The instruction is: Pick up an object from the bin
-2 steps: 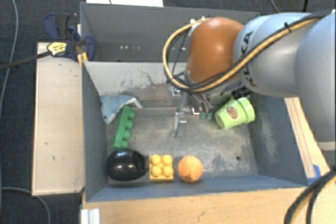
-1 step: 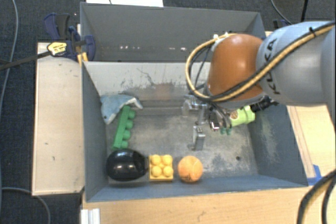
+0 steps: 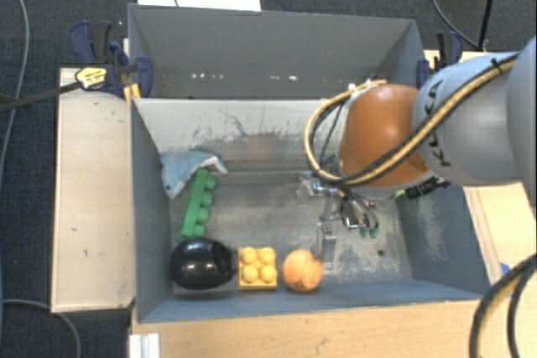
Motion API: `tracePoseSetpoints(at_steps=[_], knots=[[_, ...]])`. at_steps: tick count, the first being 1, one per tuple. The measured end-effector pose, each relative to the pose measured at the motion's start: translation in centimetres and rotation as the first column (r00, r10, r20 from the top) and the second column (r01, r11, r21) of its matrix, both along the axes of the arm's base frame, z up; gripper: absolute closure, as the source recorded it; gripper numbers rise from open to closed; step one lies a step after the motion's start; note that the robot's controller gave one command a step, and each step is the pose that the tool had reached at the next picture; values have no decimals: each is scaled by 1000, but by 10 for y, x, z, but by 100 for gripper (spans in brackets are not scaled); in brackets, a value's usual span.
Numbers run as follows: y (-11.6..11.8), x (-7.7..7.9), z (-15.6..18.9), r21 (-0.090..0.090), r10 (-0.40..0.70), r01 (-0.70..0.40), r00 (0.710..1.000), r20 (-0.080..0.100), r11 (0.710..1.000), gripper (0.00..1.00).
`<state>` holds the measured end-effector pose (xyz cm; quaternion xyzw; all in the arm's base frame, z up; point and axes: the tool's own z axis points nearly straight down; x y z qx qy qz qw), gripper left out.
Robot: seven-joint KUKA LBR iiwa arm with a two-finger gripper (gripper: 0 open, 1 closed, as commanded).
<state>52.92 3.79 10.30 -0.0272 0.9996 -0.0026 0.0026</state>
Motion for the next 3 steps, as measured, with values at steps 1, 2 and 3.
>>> tracePoseSetpoints(at_steps=[1, 2, 3], knots=[[53, -17, -19, 9, -1, 1, 1000, 10, 1000, 0], [75, -29, -27, 12, -33, 33, 999, 4, 999, 0], [39, -43, -32, 9, -14, 14, 1000, 8, 1000, 0]])
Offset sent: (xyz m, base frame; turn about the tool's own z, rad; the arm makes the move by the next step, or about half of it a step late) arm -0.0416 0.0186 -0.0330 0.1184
